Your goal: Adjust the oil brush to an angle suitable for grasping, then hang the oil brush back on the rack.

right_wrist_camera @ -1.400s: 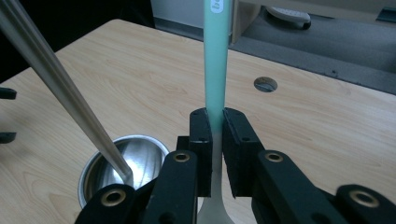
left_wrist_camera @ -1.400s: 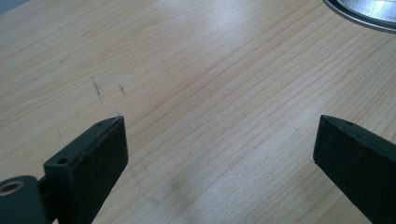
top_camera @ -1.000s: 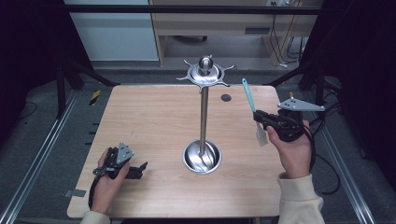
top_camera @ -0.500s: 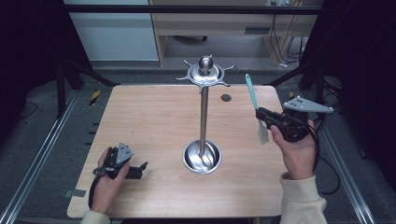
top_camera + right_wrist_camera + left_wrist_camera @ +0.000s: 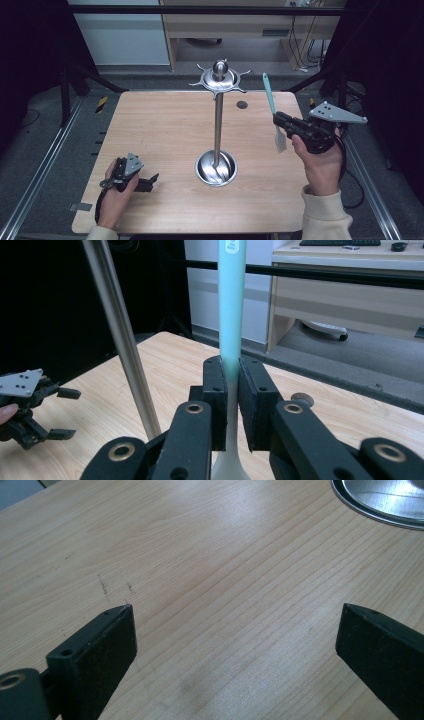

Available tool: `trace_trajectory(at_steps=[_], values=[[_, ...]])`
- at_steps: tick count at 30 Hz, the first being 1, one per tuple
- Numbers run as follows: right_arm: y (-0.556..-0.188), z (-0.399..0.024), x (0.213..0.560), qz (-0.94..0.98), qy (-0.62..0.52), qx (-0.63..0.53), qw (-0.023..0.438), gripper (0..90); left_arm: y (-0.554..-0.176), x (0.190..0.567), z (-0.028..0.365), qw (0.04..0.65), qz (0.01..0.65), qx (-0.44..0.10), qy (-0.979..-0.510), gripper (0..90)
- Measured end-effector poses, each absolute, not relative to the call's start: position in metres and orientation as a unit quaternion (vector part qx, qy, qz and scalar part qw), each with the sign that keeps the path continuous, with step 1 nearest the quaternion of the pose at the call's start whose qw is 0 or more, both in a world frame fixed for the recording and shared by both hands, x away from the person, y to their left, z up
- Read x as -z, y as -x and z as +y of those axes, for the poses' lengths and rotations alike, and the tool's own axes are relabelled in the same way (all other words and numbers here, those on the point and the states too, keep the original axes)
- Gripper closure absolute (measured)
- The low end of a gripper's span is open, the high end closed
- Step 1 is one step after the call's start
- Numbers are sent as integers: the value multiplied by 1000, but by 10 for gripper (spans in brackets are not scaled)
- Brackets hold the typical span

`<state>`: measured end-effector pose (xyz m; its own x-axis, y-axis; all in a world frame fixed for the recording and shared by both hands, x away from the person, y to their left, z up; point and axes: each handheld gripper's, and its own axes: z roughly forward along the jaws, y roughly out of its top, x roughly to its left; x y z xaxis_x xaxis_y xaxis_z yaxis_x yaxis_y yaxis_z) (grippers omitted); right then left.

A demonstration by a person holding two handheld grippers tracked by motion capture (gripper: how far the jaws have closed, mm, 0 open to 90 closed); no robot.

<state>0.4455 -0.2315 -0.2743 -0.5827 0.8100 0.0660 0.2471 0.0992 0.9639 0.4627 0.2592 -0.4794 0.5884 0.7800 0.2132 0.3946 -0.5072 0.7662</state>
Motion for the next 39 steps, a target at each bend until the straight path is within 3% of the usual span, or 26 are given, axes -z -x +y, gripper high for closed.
trace_trajectory(at_steps=[39], values=[[-424, -233, 261, 693, -337, -589, 243, 826, -463, 479, 259, 342, 359, -284, -821, 26]])
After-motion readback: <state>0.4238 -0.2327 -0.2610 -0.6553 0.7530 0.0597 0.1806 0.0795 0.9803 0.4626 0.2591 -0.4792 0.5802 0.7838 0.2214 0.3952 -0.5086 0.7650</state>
